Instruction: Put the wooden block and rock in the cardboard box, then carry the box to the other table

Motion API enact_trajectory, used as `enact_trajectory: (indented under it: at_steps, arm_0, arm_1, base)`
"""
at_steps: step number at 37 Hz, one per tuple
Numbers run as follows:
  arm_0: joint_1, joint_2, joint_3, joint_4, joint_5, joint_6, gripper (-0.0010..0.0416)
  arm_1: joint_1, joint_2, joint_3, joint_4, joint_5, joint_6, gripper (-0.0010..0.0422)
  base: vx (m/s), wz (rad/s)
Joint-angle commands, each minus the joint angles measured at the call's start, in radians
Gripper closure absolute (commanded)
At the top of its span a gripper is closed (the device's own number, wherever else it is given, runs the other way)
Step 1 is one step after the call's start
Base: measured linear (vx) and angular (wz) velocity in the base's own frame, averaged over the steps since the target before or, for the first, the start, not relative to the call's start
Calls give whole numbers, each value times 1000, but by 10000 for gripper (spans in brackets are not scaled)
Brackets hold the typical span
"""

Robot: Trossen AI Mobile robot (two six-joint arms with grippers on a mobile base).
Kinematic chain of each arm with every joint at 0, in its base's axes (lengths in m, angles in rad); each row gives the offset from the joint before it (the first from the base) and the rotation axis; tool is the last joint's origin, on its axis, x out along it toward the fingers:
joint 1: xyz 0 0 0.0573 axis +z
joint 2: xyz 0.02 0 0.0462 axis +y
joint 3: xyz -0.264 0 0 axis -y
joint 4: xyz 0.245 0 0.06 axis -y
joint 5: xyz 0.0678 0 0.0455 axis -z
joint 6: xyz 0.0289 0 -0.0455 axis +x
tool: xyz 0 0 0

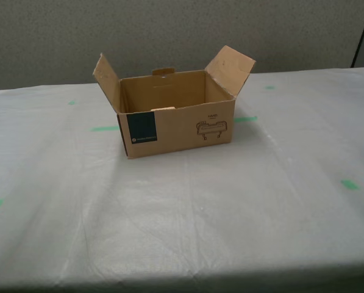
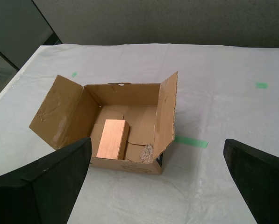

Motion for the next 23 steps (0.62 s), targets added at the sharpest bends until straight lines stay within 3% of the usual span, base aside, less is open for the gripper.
enact_trajectory:
  at_steps: [1,23]
  arm_0:
    - [0,0,0,2,3,0,12]
    - [0,0,0,3,3,0,12]
  arm_1:
    - [0,0,1,1,-2,1,18]
    - [0,0,1,1,-2,1,18]
  base:
    - [0,0]
    - [0,0]
